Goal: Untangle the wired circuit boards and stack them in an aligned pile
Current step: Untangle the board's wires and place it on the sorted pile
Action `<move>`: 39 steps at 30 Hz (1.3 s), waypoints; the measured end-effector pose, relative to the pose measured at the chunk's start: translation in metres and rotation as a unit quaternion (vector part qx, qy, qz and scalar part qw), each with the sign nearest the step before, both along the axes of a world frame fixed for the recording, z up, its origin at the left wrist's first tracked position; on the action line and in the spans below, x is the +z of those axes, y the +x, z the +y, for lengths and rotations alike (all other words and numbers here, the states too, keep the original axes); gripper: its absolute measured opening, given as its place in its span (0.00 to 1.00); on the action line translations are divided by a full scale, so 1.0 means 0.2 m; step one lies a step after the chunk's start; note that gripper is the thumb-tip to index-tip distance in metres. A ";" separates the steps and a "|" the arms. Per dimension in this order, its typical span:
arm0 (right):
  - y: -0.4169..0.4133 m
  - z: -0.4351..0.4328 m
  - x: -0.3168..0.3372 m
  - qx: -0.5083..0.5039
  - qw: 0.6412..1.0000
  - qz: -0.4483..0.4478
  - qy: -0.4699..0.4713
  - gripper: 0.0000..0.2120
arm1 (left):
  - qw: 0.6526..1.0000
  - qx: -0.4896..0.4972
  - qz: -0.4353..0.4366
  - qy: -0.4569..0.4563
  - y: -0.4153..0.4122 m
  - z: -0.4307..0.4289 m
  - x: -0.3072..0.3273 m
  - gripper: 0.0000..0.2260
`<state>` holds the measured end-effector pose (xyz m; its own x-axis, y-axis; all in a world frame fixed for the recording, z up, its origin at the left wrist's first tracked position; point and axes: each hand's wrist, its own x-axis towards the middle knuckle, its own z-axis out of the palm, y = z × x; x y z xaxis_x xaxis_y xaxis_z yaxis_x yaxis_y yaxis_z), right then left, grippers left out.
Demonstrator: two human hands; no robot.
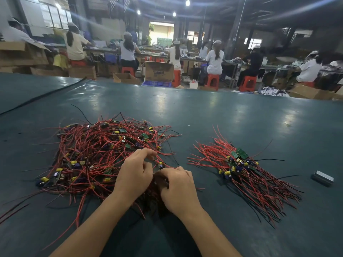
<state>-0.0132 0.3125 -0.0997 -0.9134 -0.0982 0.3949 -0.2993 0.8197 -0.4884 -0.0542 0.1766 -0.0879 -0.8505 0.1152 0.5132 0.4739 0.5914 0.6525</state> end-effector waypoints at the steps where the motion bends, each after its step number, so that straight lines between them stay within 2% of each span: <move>1: 0.00 0.00 0.01 0.006 1.000 0.007 -0.006 0.12 | 1.000 0.004 0.011 -0.018 0.00 0.00 0.00 0.13; 6: 0.01 0.02 0.05 -0.018 0.994 0.076 -0.079 0.12 | 0.998 0.015 0.020 -0.061 0.00 -0.02 0.03 0.08; 9: 0.02 0.04 0.05 -0.009 0.991 0.048 -0.123 0.12 | 0.995 -0.003 -0.011 -0.101 -0.01 -0.03 0.02 0.08; 15: 0.02 0.06 0.05 -0.013 0.985 0.035 -0.166 0.12 | 0.979 -0.074 -0.064 -0.179 -0.02 -0.03 0.02 0.16; 18: 0.01 0.07 0.04 -0.019 0.985 0.009 -0.170 0.11 | 0.968 -0.097 -0.071 -0.219 -0.04 -0.05 0.03 0.16; 24: 0.00 0.09 0.04 -0.051 0.982 -0.011 -0.183 0.07 | 0.980 -0.121 -0.034 -0.154 -0.01 -0.04 0.02 0.16; 28: 0.01 0.09 0.04 -0.027 0.974 -0.082 -0.209 0.10 | 0.982 -0.172 -0.058 -0.055 0.01 -0.02 0.02 0.14; 31: 0.00 0.07 0.04 -0.029 0.972 -0.097 -0.214 0.05 | 0.978 -0.192 -0.074 -0.033 0.02 -0.01 0.01 0.15; 35: 0.00 0.07 0.05 -0.042 0.964 -0.054 -0.256 0.06 | 0.981 -0.184 -0.035 -0.057 0.02 0.00 0.01 0.14; 37: 0.00 0.07 0.06 -0.059 0.960 -0.019 -0.272 0.07 | 0.984 -0.141 0.006 -0.109 0.02 0.00 0.01 0.13; 39: 0.00 0.09 0.08 -0.085 0.940 0.014 -0.329 0.07 | 0.984 -0.095 0.036 -0.144 0.01 -0.01 0.01 0.10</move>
<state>-0.0132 0.3309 -0.0831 -0.8822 0.3220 0.3435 -0.2124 0.3790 -0.9007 -0.0518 0.1755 -0.0864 -0.7627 0.4181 0.4935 0.6320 0.6438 0.4314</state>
